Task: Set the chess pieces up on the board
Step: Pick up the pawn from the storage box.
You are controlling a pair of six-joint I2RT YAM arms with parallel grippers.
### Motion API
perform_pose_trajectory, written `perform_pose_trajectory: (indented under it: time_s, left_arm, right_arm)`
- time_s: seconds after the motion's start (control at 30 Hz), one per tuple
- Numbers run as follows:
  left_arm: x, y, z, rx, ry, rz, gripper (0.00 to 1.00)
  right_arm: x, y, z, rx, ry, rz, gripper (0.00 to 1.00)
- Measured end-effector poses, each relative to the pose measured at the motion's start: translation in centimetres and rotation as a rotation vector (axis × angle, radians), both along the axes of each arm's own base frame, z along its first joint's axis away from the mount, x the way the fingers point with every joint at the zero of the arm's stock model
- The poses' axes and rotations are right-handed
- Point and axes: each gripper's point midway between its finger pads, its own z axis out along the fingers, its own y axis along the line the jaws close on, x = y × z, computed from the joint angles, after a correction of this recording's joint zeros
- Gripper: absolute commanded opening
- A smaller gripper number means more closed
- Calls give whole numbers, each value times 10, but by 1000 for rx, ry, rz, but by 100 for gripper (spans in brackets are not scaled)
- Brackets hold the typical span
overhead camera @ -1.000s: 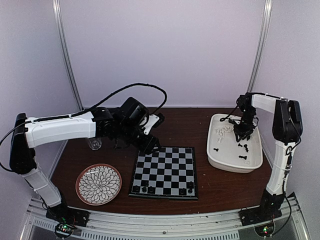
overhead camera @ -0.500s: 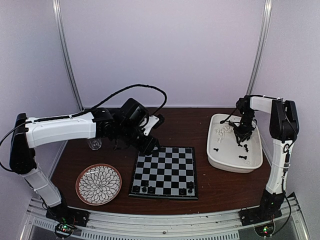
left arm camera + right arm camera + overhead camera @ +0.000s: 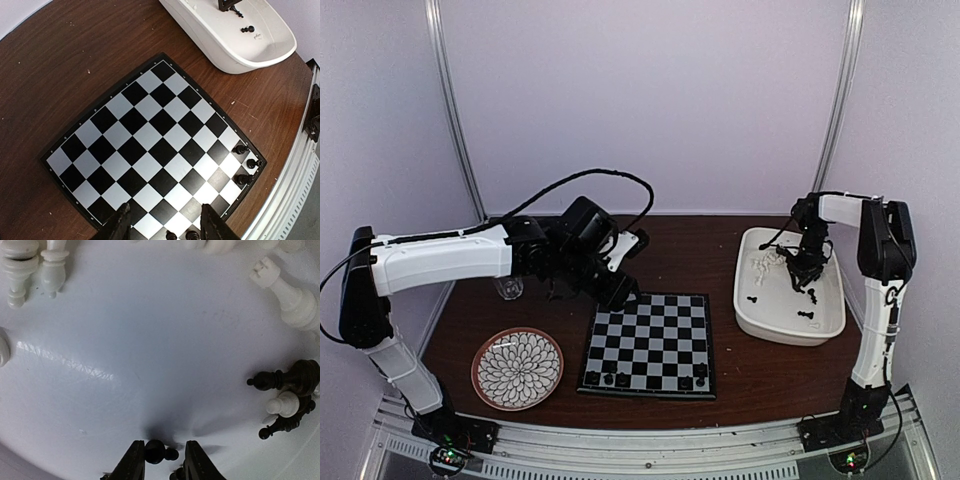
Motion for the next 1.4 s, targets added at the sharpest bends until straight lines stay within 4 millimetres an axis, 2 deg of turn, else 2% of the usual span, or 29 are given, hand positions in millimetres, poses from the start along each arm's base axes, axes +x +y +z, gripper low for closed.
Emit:
perform_pose_trajectory:
  time_s: [0.3,0.6,0.87,1.03,1.4]
  left_arm:
    - [-2,2,-5,8,8,-1,48]
    - [-2,2,-7,9,11,-2,48]
    - [-6,4,-14,18,26,-8,48]
    - [-7,3,-14,11,31,-14,48]
    - [-7,2,-14,7,33,-16,48]
  right_arm:
    - [-3,0,-8,-1,22,-1,22]
    - [-8,-1,-8,0,30,-3,37]
    - [-21,-1,-9,3,62,42,37]
    - [-23,-1,-10,4,66,49,32]
    - [-22,4,-10,31,62,35,12]
